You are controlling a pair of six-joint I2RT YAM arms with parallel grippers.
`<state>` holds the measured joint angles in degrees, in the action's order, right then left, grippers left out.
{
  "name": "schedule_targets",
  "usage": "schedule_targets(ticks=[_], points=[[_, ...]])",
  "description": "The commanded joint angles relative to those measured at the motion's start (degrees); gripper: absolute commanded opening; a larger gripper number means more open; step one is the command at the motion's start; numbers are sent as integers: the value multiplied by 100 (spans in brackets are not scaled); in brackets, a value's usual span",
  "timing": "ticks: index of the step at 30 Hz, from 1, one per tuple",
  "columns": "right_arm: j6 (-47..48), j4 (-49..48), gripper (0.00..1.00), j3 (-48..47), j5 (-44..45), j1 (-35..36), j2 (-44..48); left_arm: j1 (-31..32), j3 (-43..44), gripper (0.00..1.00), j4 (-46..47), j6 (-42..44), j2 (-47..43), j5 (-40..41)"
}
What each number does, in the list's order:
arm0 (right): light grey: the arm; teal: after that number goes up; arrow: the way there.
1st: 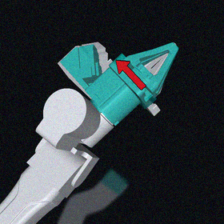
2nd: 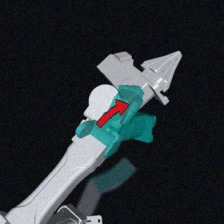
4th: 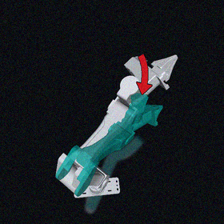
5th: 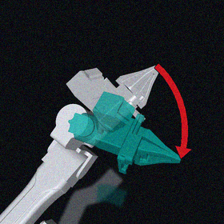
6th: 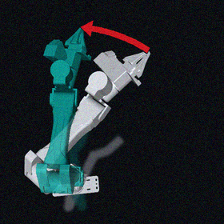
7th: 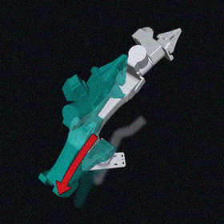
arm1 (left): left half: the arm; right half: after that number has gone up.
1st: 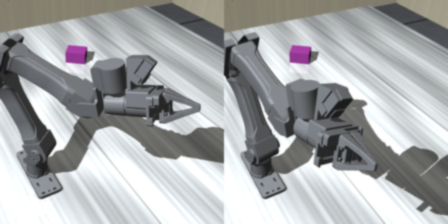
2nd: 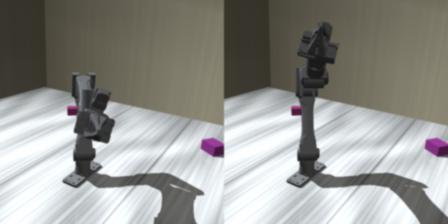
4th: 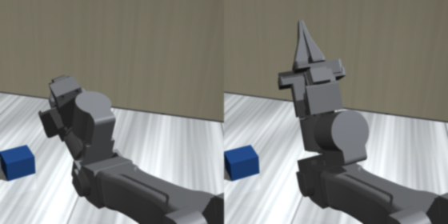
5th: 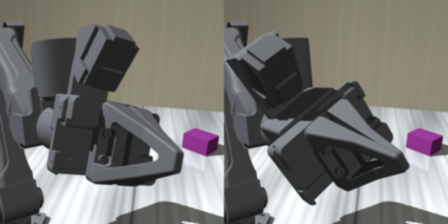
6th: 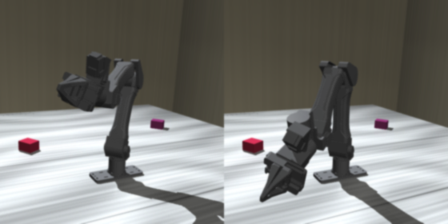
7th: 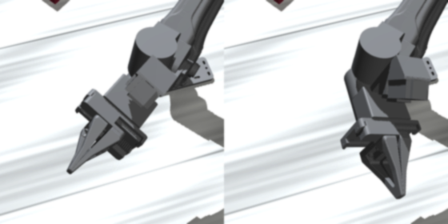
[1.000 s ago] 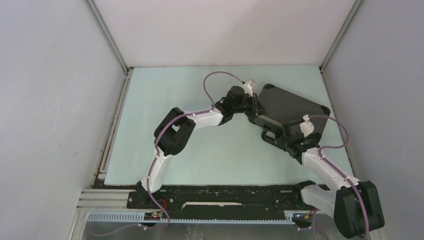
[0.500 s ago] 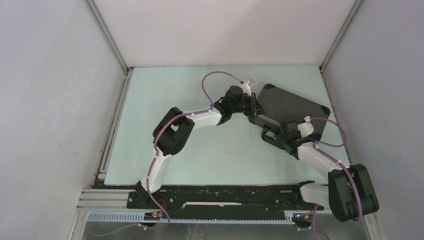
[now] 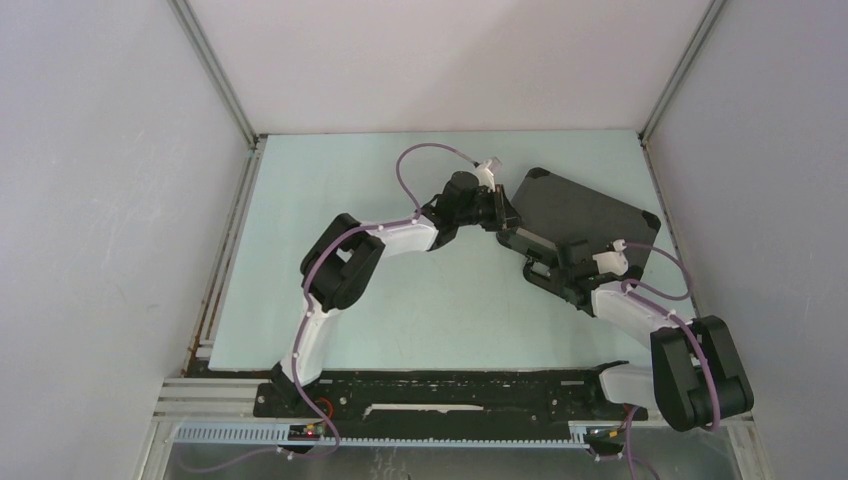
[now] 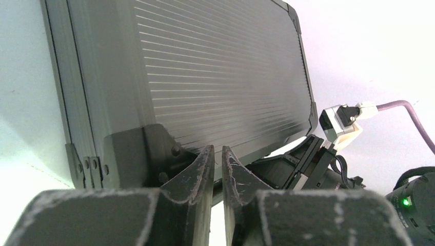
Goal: Pack up texas hold em set
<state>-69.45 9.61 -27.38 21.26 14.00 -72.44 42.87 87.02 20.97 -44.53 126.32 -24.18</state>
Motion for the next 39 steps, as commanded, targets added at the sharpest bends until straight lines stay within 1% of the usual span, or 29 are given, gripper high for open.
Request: schedule_targets(ticks=[1,4,6,9,12,14,16,18,20,22,25,28,30,32,33,35,37,38,39], points=[[-473,-378,0,192,976,-86,-390,-101,-466,18,-833,175,-67,84],[-572,-355,0,154,1056,-86,-455,-114,-513,18,-882,244,-140,144],[-620,-254,0,153,1326,-24,-430,-121,-513,17,-902,262,-142,159],[-626,-117,0,112,1890,257,-382,-126,-514,17,-889,265,-150,128],[-380,154,1,-105,2180,523,-386,-130,-492,18,-891,333,-144,108],[371,-39,1,-171,2352,772,-136,-137,-402,18,-1048,401,-84,90],[1463,-400,0,-172,2433,1046,249,-139,-362,18,-1086,404,-27,81],[2224,-478,0,-172,2070,1091,728,-146,-359,18,-1086,406,-26,115],[2713,-284,1,-178,1796,1090,1342,-145,-364,18,-1095,422,-44,152],[3198,-75,6,-172,1408,1088,1949,-141,-373,19,-1090,455,-54,172],[3945,213,16,-184,423,1090,2730,-144,-322,19,-1244,616,-59,233],[4360,746,21,-332,-384,1097,3384,-138,-401,21,-1262,768,-222,323],[4521,1111,25,-504,-793,1096,3670,-119,-622,24,-1068,899,-482,400],[4608,1453,29,-710,-1194,1105,3915,-105,-974,28,-849,995,-868,462],[4626,1606,33,-822,-1359,1109,4042,-103,-1049,30,-804,1018,-1118,516],[4677,1809,44,-1001,-1725,1109,4298,-104,-1120,35,-1151,1137,-1676,725],[4705,2065,54,-1293,-1971,1105,4532,-91,-1310,40,-1532,1184,-2416,942],[4726,2184,59,-1425,-2049,1105,4643,-86,-1457,46,-1615,1154,-2863,1053],[4748,2283,64,-1569,-2218,1105,4746,-84,-1608,54,-1701,1130,-3321,1123]])
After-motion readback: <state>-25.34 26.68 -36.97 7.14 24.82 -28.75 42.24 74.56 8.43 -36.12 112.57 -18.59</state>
